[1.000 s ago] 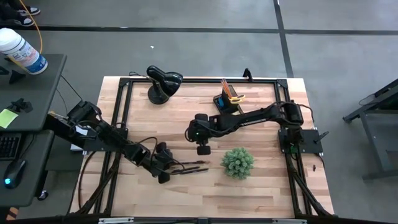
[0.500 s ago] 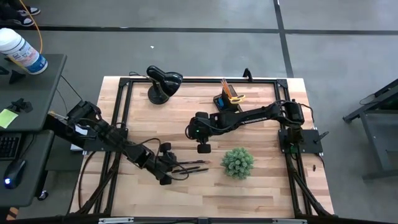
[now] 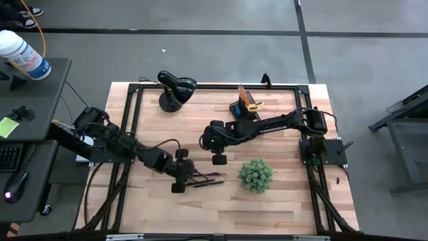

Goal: Pick and place office supplies into organizer
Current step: Put the top black pen into the desk organizer

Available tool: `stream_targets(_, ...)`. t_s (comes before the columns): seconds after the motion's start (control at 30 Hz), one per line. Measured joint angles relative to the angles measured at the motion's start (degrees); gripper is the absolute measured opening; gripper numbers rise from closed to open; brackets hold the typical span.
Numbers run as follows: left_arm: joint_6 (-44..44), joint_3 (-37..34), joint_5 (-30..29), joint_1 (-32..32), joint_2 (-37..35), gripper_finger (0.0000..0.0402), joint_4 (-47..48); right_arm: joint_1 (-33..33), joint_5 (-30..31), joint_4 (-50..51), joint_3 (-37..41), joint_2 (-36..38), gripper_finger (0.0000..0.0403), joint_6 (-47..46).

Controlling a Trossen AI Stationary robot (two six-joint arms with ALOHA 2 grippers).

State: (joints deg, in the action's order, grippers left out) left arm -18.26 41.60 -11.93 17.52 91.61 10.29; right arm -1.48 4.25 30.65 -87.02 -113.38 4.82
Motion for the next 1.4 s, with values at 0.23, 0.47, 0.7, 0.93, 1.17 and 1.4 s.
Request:
stream_targets(0.23, -1.98, -0.11, 1.09, 0.1, 0.66, 0.0131, 1.04, 0.0, 0.04, -0.25, 0.0, 0.0, 0.0073, -0.04)
stream_targets(0.47, -3.04, -0.02, 0.89, 0.11, 0.77, 0.0131, 0.23, 0.0, 0.07, -1.58, 0.0, -0.02, 0.0073, -0.07)
stream_targets(0.7, -3.06, -0.05, 1.44, 0.11, 2.43, 0.0131, -1.33, 0.0, 0.11, -1.78, 0.0, -0.02, 0.0073, -0.34)
stream_targets(0.93, -3.79, 0.11, 2.49, 0.11, 4.33, 0.0131, -4.56, 0.0, 0.09, -1.77, -0.02, -0.04, 0.0073, -1.36)
stream_targets(1.17, -4.47, 0.07, 2.28, 0.11, 4.39, 0.0122, -4.62, 0.0, 0.07, -1.77, -0.02, -0.04, 0.0073, -1.38)
stream_targets(1.4, -4.08, 0.04, 1.86, 0.06, 4.39, 0.0044, -4.39, 0.0, 0.07, -1.78, -0.02, -0.04, 0.0073, -1.38)
